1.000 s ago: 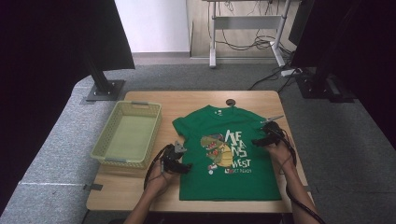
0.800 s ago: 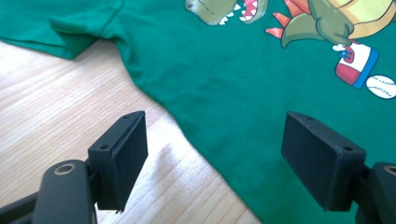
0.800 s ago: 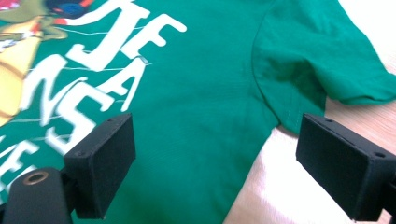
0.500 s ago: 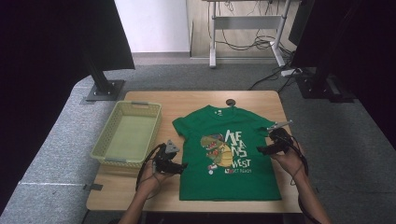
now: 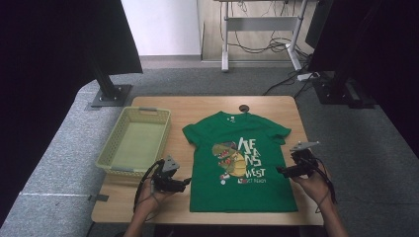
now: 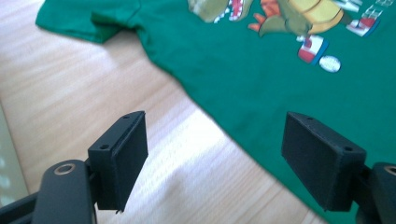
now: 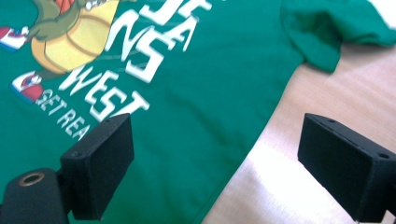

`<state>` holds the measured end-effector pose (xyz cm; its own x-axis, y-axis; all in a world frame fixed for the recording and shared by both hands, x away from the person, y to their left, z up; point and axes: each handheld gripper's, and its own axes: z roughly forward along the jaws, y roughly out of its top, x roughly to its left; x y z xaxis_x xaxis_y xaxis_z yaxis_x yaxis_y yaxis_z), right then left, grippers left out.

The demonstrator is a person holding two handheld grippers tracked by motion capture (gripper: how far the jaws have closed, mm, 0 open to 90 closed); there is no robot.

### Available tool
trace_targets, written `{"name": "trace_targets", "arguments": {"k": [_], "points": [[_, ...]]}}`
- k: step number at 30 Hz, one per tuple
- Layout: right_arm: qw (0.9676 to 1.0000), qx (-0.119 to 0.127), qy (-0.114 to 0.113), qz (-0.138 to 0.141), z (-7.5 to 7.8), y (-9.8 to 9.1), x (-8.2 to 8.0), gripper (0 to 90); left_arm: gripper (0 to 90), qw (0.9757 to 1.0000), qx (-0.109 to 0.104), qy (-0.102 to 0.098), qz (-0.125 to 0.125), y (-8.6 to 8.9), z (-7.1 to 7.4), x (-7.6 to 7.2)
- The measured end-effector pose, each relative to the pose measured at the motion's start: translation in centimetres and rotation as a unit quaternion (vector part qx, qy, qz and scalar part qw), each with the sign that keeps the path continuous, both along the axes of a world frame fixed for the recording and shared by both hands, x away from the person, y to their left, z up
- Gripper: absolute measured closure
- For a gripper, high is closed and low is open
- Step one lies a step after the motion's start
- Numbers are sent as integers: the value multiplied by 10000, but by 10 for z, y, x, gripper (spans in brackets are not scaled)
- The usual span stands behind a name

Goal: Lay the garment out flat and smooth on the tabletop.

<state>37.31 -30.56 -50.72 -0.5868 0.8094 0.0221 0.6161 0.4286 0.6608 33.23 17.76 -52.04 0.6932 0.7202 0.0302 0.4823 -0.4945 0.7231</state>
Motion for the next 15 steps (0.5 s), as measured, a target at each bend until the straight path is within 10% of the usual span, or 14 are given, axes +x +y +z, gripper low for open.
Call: {"name": "trace_targets", "arguments": {"k": [15], "points": [[9994, 194, -197, -225, -49, -9, -36, 90, 211, 9999, -141, -36, -54, 9, -34, -7]]}}
